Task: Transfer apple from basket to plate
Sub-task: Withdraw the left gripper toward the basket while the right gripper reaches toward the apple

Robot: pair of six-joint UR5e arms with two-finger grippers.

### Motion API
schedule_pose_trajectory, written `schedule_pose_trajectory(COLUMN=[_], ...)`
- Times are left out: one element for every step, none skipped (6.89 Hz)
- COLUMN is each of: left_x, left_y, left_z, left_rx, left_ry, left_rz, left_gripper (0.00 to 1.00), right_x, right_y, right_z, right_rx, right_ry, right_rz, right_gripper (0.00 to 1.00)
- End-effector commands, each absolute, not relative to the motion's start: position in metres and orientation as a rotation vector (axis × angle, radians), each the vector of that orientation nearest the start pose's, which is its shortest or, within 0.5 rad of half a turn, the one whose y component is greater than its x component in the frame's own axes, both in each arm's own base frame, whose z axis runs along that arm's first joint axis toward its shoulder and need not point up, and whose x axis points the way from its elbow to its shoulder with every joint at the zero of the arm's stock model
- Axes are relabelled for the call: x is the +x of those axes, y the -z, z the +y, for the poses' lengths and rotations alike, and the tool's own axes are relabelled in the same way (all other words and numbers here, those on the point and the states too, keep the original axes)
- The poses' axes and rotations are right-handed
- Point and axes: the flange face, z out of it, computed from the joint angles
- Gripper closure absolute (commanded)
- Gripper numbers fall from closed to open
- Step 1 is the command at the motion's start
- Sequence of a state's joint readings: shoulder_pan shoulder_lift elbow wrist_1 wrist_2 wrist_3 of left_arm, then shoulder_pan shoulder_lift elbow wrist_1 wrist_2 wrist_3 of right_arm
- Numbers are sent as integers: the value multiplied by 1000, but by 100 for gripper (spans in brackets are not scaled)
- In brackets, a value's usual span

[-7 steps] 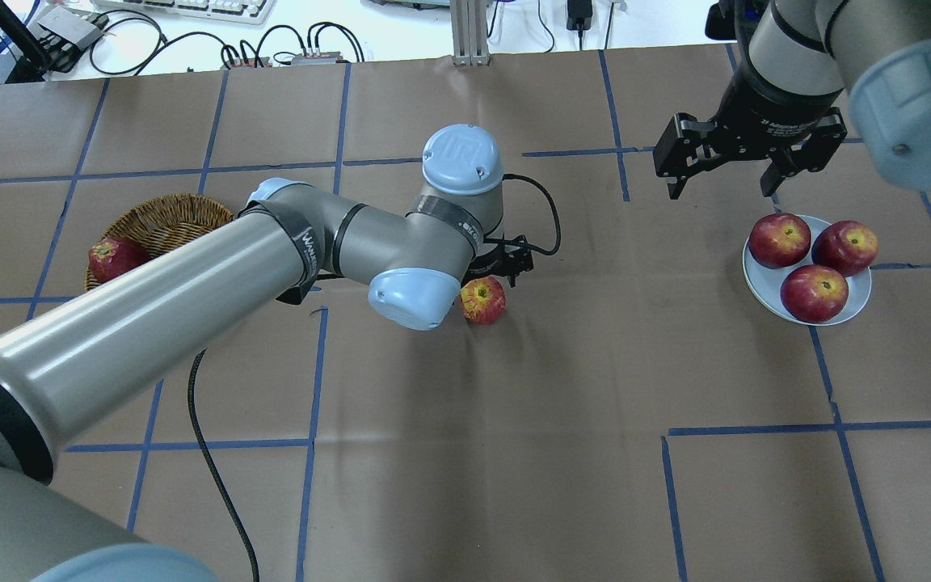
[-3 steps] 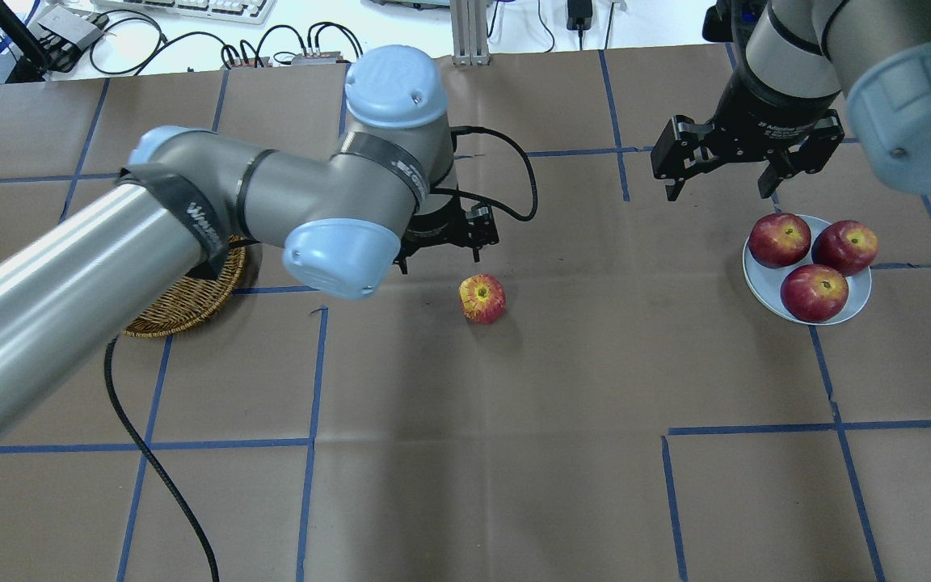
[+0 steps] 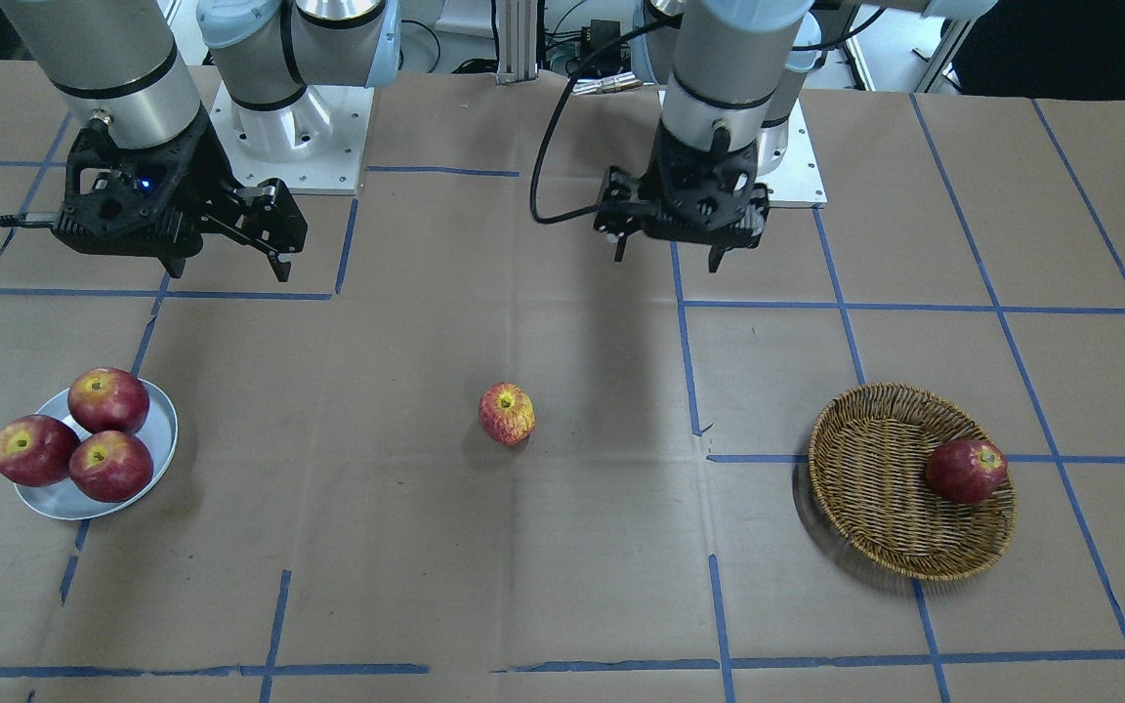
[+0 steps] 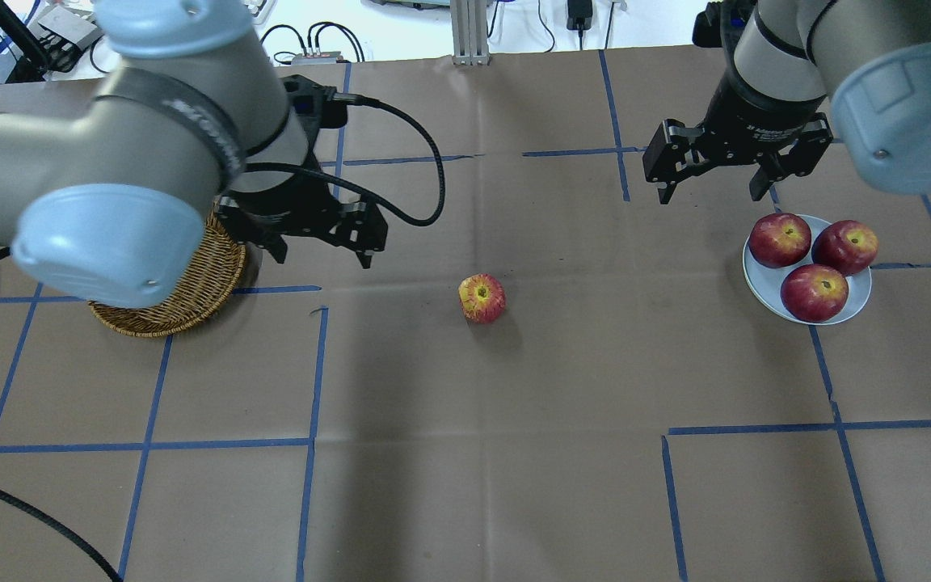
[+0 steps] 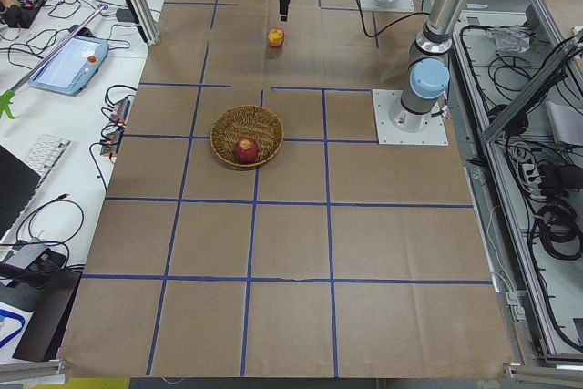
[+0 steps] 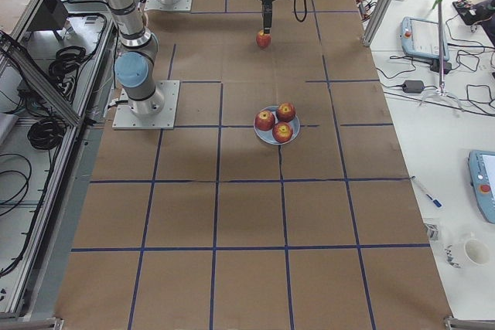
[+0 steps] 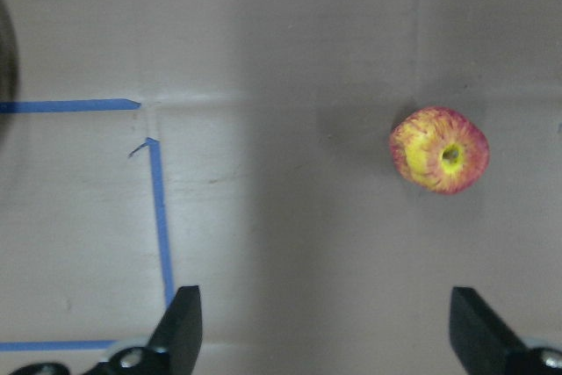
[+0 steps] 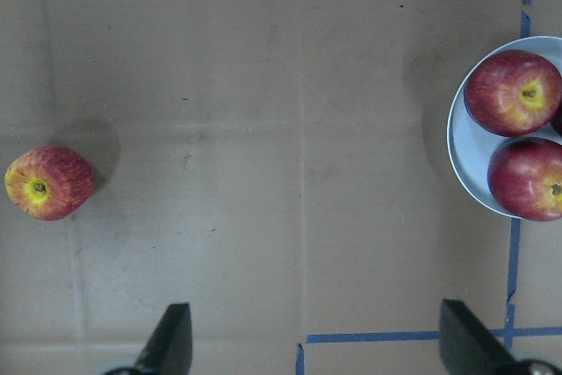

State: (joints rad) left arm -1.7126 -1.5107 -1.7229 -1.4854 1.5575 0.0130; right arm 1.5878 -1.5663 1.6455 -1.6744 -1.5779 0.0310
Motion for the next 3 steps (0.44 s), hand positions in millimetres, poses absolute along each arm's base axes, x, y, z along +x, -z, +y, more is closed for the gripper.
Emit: schedule_pose_trajectory(left_x=[-172,-169,-169], left_y=[-464,-453,-448], left_z=[-419,-421,-416], left_rx=[320,313,313], left_ry=[-115,-149,-157], left_rz=[3135,3135,3142], left_gripper=[1,1,1], right_x=[200,239,273], right_y=[-433,-410,-385], right_z=[-502,-508,-514], right_rx=[43,51,77], right_ry=[56,78,96], right_rz=[3143,3139,3131], right_gripper=[0,0,0])
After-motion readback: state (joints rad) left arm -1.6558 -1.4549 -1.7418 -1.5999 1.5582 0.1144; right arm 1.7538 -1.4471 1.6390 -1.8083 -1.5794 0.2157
